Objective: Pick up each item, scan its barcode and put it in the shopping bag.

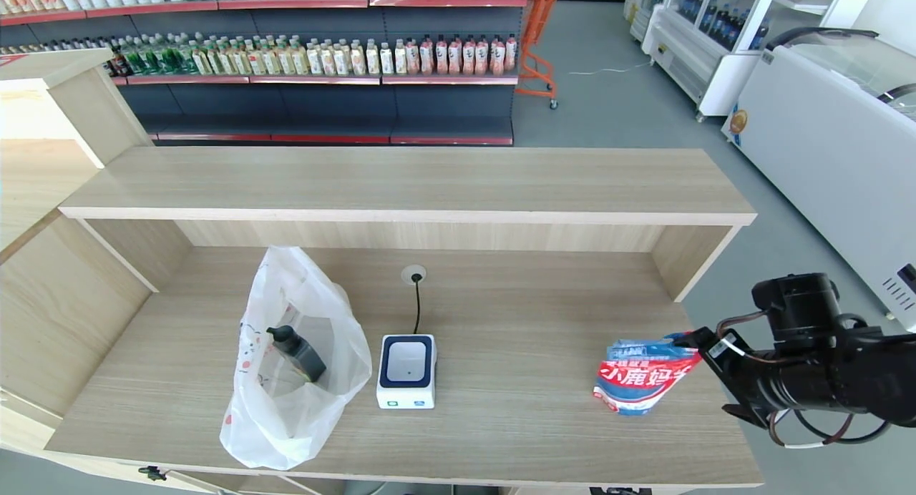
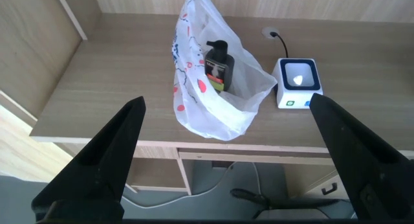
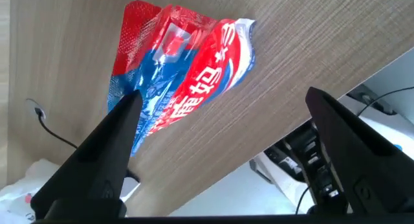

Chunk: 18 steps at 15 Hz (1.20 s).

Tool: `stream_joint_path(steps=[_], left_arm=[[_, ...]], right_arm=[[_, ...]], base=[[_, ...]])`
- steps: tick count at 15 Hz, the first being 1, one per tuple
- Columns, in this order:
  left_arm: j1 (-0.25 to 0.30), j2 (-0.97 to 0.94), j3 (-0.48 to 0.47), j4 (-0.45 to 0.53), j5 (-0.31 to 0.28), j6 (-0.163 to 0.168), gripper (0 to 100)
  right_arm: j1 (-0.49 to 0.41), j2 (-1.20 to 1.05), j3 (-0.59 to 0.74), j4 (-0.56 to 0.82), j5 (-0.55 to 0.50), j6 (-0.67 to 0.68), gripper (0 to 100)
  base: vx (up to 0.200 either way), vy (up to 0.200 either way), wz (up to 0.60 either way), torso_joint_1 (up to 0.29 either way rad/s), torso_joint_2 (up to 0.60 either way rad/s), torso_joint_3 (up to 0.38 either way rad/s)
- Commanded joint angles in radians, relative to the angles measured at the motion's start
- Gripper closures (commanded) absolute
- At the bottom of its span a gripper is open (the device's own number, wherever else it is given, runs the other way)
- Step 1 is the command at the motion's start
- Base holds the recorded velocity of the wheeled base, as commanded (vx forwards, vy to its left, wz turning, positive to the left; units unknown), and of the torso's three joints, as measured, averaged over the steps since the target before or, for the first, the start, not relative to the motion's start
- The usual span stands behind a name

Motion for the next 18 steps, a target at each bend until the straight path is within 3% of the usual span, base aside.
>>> stream_joint_path(steps=[1, 2, 3, 7, 18], left_arm=[[0.0, 0.0, 0.0, 0.0, 0.0, 0.0, 0], [0.0, 0.0, 0.0, 0.0, 0.0, 0.0, 0], [0.0, 0.0, 0.0, 0.0, 0.0, 0.0, 0], [0.0, 0.0, 0.0, 0.0, 0.0, 0.0, 0], [0.0, 0.0, 0.0, 0.0, 0.0, 0.0, 0]], right_arm=[[0.028, 0.093, -0.027, -0.031, -0.012, -0.014, 0], [0.037, 0.112, -0.038, -0.034, -0.024, -0.017, 0], [0.04, 0.162, -0.082, -0.036, -0.047, -0.035, 100], [0.052, 0.173, -0.148, -0.036, -0.057, -0.054, 100], [0.069, 0.201, -0.156, -0.036, -0.055, -0.12, 100]], base=[[0.0, 0.0, 0.0, 0.0, 0.0, 0.0], [0.0, 0.0, 0.0, 0.0, 0.0, 0.0], [0.0, 0.0, 0.0, 0.0, 0.0, 0.0], [0.0, 0.0, 0.0, 0.0, 0.0, 0.0], [0.0, 0.0, 0.0, 0.0, 0.0, 0.0]])
